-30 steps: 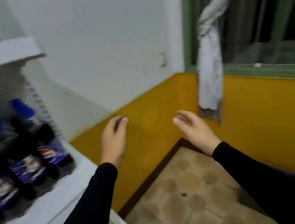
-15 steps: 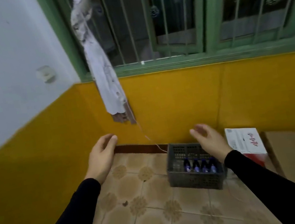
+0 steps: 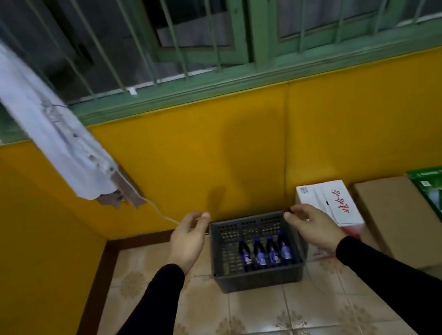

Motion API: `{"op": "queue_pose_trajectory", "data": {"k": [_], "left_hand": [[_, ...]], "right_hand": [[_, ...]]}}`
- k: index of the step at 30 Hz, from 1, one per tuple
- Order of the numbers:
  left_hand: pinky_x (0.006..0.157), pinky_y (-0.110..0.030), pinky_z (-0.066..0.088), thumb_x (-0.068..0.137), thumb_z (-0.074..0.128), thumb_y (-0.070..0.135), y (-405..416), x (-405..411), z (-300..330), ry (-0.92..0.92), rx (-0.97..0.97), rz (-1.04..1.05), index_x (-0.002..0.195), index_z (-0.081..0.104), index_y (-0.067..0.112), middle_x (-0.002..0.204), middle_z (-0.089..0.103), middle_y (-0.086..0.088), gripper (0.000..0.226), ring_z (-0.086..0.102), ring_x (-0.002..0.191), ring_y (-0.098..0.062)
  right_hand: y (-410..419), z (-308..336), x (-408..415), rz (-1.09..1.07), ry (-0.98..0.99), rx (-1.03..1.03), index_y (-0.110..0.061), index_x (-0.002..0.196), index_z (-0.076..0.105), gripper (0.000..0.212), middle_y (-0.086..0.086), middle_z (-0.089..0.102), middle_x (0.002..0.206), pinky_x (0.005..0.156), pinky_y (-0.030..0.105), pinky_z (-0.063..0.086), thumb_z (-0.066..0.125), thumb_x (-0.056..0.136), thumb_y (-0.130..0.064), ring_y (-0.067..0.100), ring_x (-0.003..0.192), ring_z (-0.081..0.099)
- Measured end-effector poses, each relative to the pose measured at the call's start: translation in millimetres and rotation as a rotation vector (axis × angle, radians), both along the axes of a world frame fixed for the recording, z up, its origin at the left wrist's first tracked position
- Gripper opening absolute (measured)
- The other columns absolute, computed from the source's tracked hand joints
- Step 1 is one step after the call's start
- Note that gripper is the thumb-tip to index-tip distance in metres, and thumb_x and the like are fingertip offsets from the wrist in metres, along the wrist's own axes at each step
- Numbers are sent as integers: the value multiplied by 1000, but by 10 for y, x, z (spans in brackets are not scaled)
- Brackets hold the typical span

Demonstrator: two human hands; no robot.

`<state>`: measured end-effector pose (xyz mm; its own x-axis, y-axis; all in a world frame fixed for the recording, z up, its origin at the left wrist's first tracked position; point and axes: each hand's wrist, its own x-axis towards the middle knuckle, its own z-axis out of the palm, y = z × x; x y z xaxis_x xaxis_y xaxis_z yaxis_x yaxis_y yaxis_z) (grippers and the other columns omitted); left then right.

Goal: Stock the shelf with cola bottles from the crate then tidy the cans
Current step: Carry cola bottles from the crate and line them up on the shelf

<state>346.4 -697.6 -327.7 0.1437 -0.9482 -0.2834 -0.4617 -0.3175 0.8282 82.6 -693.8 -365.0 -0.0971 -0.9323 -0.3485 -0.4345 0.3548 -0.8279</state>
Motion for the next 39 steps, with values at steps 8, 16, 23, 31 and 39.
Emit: {"op": "queue_pose_trajectory", "data": {"k": [8,16,23,31,39], "left_hand": [[94,-31,38,97,47,52,-1571,4,-1182,44,220,-135,135,52,22,138,54,2,48,52,118,-17],[81,-35,39,99,48,48,-2330,-139,-3503,20,494,-42,121,53,29,130,59,-7,30,58,109,-28],[97,-46,47,94,53,51,-2563,-169,-6123,46,619,34,142,39,20,139,51,-7,59,58,109,-30],[86,-30,43,94,54,48,-2866,-391,-8186,-13,705,65,146,32,8,141,51,-13,69,55,118,-30],[90,-41,52,82,75,33,-2927,-502,-8654,-38,606,89,144,26,8,127,58,-16,82,61,108,-33]], "right_hand": [[-1243,-906,390,-90,-7,209,-18,132,52,50,-5,59,119,97,32,46,55,93,-51,14,107,56],[-2347,-3053,524,29,59,441,-16,132,52,46,7,60,126,91,35,44,49,97,-46,21,101,57],[-2713,-5630,520,92,83,544,-13,139,44,56,9,56,136,91,30,44,54,95,-46,25,117,55],[-2986,-7703,844,100,174,577,-8,152,22,83,17,36,151,104,31,36,58,90,-49,33,135,40],[-2929,-8125,952,71,351,524,1,151,-6,102,27,37,144,100,39,43,67,88,-32,38,128,46]]}}
